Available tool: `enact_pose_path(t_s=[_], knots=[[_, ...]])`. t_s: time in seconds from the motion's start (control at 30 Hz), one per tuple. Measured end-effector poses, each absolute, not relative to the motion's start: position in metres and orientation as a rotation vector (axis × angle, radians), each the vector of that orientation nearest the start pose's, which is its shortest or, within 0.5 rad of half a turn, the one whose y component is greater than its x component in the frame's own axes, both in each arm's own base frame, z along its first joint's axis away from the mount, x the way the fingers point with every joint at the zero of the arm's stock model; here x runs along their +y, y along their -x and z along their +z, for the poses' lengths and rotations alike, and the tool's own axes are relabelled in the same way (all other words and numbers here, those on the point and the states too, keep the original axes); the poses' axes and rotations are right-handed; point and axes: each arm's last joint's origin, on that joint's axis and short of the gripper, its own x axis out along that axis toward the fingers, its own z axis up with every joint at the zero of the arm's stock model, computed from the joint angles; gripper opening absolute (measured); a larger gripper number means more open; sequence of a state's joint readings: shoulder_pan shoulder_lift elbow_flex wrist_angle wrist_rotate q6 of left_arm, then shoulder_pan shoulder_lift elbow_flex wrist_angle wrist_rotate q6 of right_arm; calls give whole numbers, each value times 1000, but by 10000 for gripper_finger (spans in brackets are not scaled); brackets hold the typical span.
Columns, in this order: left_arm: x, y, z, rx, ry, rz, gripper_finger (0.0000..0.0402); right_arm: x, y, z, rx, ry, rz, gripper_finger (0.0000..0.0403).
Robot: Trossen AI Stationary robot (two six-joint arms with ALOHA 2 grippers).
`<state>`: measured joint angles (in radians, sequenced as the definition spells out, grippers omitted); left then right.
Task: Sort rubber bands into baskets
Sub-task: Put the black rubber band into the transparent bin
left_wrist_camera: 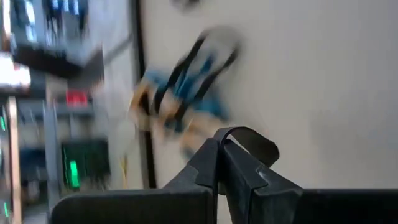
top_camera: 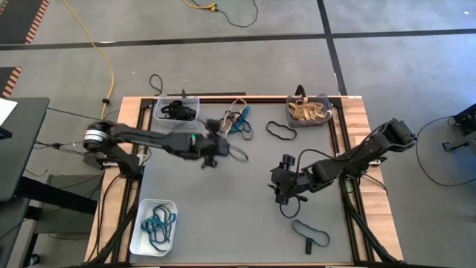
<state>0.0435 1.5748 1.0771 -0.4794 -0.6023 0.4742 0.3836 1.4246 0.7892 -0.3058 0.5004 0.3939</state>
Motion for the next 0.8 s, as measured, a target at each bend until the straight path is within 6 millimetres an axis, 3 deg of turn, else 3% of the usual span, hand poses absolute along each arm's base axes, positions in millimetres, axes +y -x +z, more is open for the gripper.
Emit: enact_pose_path(t_s=[0.23, 0.37, 0.6, 0.8], knots=[[92, -255, 264, 1214, -492, 597, 0, 86, -250, 183, 830, 37, -284, 291], [127, -223, 273, 1287, -380, 732, 0, 86, -249, 181, 830, 35, -284, 291], [183, -177, 267, 1369, -118, 845, 0, 86, -249, 182, 818, 27, -280, 291], [218, -149, 254, 1443, 8, 924, 0, 87, -250, 182, 812, 17, -281, 291]])
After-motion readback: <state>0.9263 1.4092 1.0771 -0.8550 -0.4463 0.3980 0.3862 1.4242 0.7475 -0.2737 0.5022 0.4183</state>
